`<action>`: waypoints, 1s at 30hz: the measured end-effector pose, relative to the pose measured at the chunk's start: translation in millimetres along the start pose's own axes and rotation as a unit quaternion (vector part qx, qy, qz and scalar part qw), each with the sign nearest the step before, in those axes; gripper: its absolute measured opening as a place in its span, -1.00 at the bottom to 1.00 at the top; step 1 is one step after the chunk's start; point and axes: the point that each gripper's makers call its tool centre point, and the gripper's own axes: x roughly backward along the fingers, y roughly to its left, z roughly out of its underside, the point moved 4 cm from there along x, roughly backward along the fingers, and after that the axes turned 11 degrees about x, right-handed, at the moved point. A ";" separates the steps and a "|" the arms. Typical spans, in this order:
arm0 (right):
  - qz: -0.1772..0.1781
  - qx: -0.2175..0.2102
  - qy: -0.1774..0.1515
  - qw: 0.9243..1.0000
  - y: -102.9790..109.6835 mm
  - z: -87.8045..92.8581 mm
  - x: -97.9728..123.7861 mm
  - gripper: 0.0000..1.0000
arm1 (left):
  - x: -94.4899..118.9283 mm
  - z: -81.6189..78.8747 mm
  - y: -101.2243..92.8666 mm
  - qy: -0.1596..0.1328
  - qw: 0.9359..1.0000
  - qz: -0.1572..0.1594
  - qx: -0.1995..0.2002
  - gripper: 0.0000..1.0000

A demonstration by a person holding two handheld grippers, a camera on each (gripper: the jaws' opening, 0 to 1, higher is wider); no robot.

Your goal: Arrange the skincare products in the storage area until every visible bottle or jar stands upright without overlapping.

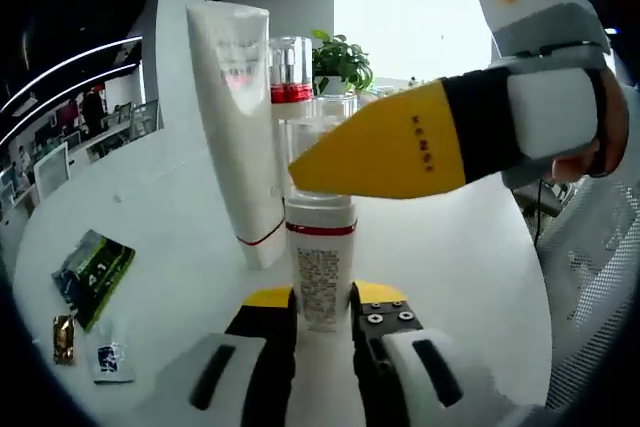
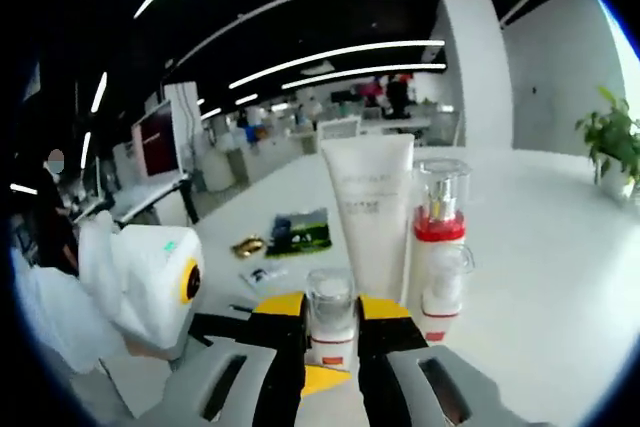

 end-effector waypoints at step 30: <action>0.023 0.085 0.000 0.996 -6.7 -13.5 4.9 -0.77 | -4.2 -2.8 4.8 -0.009 1.000 -0.013 -0.014 -0.61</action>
